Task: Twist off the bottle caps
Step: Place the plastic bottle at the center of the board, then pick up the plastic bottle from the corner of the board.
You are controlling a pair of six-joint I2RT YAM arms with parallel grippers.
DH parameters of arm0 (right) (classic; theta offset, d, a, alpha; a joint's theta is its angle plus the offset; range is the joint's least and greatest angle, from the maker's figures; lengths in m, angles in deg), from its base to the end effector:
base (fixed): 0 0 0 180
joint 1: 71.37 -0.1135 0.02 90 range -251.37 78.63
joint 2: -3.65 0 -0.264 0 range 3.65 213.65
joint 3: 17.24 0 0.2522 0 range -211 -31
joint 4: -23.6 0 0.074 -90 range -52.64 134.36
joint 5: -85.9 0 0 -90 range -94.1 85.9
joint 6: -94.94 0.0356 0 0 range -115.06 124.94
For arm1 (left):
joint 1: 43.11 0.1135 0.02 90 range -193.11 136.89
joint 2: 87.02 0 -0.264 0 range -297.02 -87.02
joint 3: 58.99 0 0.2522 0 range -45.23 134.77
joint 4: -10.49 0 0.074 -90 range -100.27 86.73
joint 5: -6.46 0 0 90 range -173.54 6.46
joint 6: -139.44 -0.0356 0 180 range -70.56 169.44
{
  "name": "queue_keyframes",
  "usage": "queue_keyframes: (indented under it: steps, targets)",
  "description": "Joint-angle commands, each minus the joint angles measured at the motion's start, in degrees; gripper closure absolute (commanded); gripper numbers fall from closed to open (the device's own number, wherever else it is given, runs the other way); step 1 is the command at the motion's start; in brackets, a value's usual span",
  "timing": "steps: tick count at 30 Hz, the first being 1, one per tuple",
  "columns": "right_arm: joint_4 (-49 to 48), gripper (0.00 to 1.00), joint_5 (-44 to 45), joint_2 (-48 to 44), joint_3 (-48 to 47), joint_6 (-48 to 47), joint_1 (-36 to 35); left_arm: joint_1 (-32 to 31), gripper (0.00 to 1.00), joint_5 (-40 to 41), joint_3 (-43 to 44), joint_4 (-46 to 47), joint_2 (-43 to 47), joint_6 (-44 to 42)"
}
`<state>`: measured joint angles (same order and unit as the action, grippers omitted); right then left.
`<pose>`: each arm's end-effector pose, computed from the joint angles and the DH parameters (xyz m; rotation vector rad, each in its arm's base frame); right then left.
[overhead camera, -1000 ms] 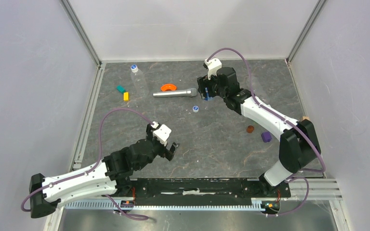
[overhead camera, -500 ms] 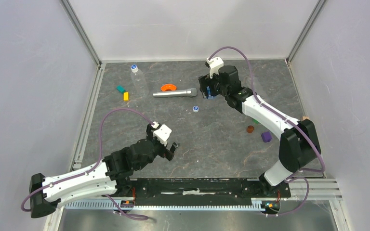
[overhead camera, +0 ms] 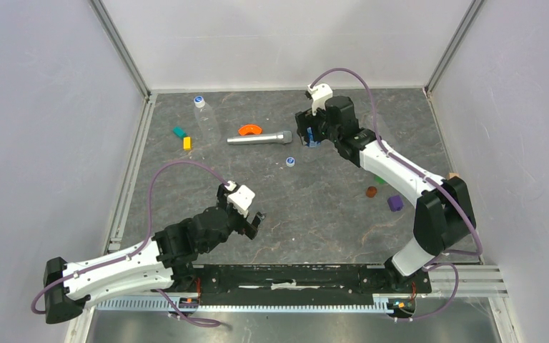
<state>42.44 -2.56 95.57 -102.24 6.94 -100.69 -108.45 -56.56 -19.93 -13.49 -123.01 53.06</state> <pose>0.3300 0.1842 0.2993 -0.4638 1.9813 0.3185 0.0802 -0.1359 0.2444 0.6998 1.7781 -0.3620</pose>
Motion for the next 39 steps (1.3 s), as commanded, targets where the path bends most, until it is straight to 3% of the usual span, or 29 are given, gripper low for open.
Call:
queue_keyframes:
  steps: [1, 11, 20, 23, 27, 32, 35, 39]
  targets:
    - [-1.0, 0.14, 0.1, -0.2, -2.5, -0.5, 0.5, 0.1, 0.00, 1.5, 0.1, 1.8, 0.0, 1.2]
    - [-1.3, 0.08, -1.4, -2.8, -1.0, -0.4, 0.7, 0.1, 0.00, 2.6, -0.1, 2.0, 0.1, 1.5]
    - [-11.4, 0.03, -4.8, -16.9, 10.4, -1.5, 0.8, 0.2, 0.00, 4.5, -1.0, 3.5, 0.5, 1.7]
    - [-15.2, 0.03, 2.1, -23.2, 15.1, -3.1, 0.8, 0.2, 0.00, 5.3, -1.1, 3.4, 0.8, 1.7]
    - [-23.2, 0.02, 19.3, -32.3, 24.6, -5.2, 0.8, 0.2, 0.00, 5.6, -1.0, 2.9, 0.7, 1.9]
    - [-23.8, 0.02, 36.2, -34.6, 27.9, -5.8, 5.0, 0.2, 0.00, 5.7, -0.8, 3.2, 0.2, 1.5]
    - [-16.7, 0.02, 32.2, -30.6, 24.8, -0.7, 12.6, 0.3, 0.00, 5.5, -0.5, 3.1, -0.1, 1.2]
    - [-9.7, 0.02, 16.3, -22.5, 21.1, 3.5, 24.1, 0.3, 0.00, 5.0, -0.4, 2.7, 0.2, 1.7]
